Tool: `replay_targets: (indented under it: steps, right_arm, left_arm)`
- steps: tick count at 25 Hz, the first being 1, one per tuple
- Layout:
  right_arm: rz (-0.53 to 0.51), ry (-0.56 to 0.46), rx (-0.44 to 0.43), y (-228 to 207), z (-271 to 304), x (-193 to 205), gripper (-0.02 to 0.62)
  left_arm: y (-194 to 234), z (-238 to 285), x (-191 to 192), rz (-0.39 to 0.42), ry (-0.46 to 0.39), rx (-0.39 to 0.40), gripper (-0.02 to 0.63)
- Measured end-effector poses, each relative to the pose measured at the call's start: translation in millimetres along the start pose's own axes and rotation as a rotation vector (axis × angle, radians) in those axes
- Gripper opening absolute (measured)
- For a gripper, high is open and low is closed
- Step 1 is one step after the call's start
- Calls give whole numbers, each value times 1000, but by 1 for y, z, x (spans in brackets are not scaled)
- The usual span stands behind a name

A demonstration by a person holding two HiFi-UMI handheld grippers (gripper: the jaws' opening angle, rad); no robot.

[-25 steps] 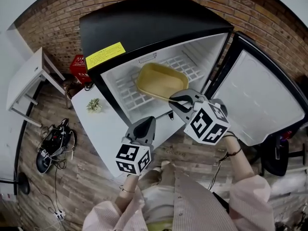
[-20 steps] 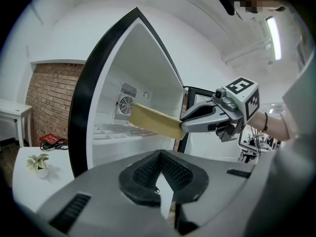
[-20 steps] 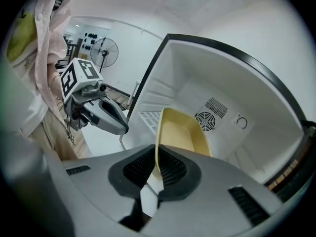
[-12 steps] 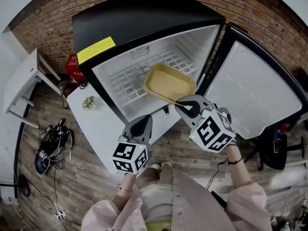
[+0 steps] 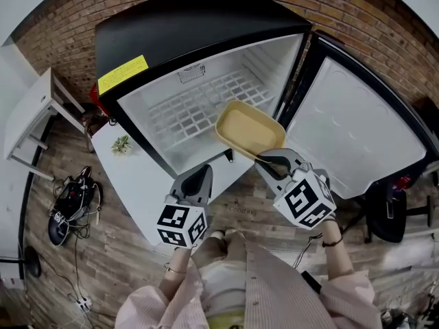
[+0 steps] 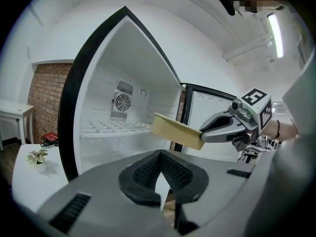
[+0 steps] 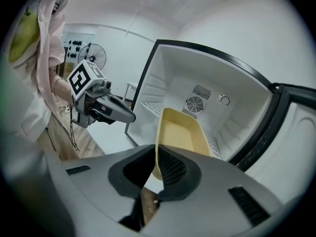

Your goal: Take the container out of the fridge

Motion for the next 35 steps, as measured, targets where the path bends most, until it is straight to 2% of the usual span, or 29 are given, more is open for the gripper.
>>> replay_targets:
  steps: [19, 26, 35]
  right_arm:
    - [128, 33, -41, 34, 0, 59, 23]
    - [194, 24, -94, 45, 8, 68, 23]
    - [200, 43, -109, 48, 11, 70, 21]
  left_arm:
    - [-8, -4, 22, 26, 19, -10, -9]
    - [-9, -6, 30, 25, 32, -15, -9]
    - [-7, -5, 29, 34, 31, -17, -9]
Point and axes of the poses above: the fingertips, and each gripper's own axes: z forward along the fingers, y to its left, x out of its underside, the point moved 7 cm from there along -z, backward along the fingers, and after that the axes turned 2 degrees about x, right-handed, at the moved point
